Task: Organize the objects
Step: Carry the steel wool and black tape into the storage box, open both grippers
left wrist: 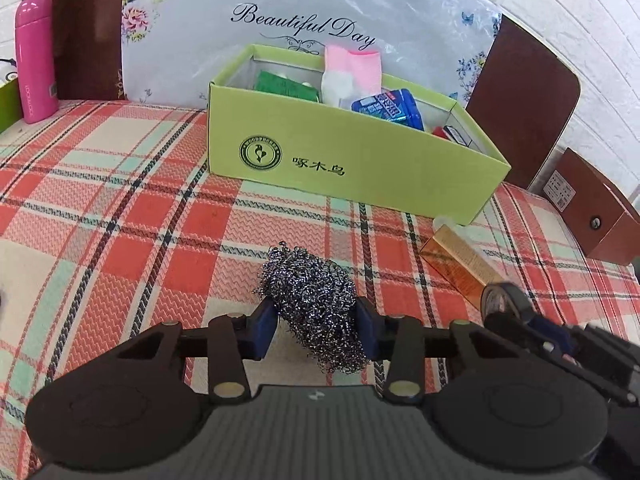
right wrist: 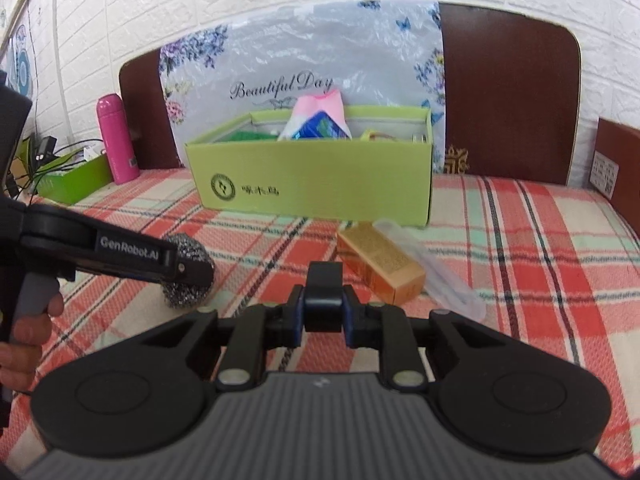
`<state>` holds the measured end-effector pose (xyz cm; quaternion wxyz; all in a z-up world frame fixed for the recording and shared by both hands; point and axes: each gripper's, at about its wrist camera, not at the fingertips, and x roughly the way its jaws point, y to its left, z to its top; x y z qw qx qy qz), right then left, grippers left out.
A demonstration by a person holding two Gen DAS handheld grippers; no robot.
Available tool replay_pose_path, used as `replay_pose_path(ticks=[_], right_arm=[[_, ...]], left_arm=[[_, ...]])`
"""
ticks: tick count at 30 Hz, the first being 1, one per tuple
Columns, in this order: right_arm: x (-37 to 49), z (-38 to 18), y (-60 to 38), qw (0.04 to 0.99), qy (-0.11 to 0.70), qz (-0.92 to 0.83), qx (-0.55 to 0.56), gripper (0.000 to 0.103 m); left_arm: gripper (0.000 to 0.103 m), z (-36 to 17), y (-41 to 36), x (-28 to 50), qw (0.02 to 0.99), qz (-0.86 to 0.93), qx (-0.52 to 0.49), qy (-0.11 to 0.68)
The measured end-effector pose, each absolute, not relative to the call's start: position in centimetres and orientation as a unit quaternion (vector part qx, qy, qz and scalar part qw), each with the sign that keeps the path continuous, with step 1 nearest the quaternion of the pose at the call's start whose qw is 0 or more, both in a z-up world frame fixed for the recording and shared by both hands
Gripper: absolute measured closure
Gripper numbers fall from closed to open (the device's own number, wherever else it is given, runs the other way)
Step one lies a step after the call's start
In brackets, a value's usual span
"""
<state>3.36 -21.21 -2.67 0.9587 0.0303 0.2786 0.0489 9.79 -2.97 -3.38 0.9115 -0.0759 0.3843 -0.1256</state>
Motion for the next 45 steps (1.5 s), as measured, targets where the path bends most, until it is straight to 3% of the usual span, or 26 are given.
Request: replay_pose_path(ticks=[13,23,26,27,28,29,32,36,40,42,45], right_arm=[[8.3,4.3,-22.2,0.984,0.172,0.041,0.008,0.085],[17.9,4.3,-23.1,0.988,0.154,0.022,0.019,0.085],[21.1,3.2,-23.3,0.985,0.164,0.031,0.036,0.085],[22.0,2.6,-23.3,0.984,0.169,0.034,0.039,0.079],[22.8,1.8,-23.2,0.982,0.180,0.034,0.042,0.070],[23.0,1.1,-23.2,0.980,0.192,0.024,0.044,0.053],[21.5,-0.3,-23.7,0.981,0.184,0.010,0.055,0.048],[19.2,-0.5,-24.4,0.984,0.167,-0.008,0.064,0.028],[17.4,0.6,-24.9,0.981,0.175,-0.012,0.080,0.016],[16.0,1.2,-24.9,0.980,0.179,-0.013,0.086,0.002],[13.5,2.0,-25.1,0.980,0.177,-0.016,0.093,0.000]], left_arm=[[0.058,6.3,-1.8,14.5,0.950,-0.151,-0.066,0.265],[0.058,6.2,-2.6,23.9,0.947,-0.141,-0.087,0.274],[0.047,5.3,-2.8,25.8,0.952,-0.133,-0.078,0.264],[0.028,4.6,-2.8,26.4,0.954,-0.128,-0.072,0.261],[0.019,4.0,-2.8,26.7,0.954,-0.119,-0.063,0.268],[0.019,3.3,-2.7,26.8,0.953,-0.111,-0.054,0.278],[0.019,2.1,-1.5,25.6,0.951,-0.110,-0.068,0.282],[0.019,2.3,-1.1,23.1,0.952,-0.124,-0.080,0.267],[0.019,3.4,-2.2,20.9,0.951,-0.100,-0.055,0.286],[0.019,4.0,-2.7,19.6,0.949,-0.087,-0.046,0.299],[0.019,4.6,-3.3,17.0,0.951,-0.086,-0.046,0.294]])
